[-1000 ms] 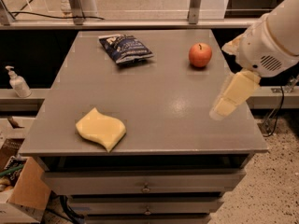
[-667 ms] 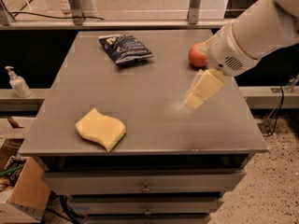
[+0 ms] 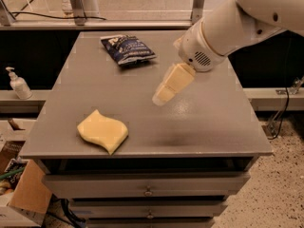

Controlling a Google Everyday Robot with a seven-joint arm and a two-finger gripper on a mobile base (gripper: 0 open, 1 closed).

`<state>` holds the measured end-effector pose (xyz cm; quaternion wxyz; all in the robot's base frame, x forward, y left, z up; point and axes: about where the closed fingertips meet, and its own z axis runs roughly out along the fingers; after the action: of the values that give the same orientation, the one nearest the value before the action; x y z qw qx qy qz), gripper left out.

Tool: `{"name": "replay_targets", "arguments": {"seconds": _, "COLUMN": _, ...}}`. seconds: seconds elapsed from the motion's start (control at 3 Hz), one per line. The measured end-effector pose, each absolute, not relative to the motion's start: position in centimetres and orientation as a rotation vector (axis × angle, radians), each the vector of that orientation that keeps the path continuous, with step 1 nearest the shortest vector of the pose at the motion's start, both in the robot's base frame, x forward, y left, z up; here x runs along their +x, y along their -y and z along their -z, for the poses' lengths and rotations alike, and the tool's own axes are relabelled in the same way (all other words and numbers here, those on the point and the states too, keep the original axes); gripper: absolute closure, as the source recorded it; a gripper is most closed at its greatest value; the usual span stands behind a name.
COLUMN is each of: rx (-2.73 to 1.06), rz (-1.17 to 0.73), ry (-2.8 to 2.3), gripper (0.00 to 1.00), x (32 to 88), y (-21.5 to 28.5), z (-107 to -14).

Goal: Pick blue chip bag

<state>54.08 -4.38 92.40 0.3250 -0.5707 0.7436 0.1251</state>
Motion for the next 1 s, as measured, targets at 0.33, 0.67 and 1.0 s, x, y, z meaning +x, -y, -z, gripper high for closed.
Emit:
{"name": "replay_targets", "arguments": {"seconds": 0.33, "rx": -1.481, "rz": -0.278, "ry": -1.936, "gripper": 0.00, "x": 55.2, "y": 4.5, "z": -91.3}}
{"name": "replay_targets", "arguments": {"seconds": 0.67, "rx": -1.463, "rz": -0.220, "ry": -1.897, "gripper": 0.00, "x": 59.2, "y": 3.8, "z": -89.9}}
{"name": "replay_targets", "arguments": {"seconds": 1.0, "rx": -1.435, "rz": -0.190, "ry": -1.868, "gripper": 0.00, "x": 65.1, "y": 2.6, "z": -88.9}}
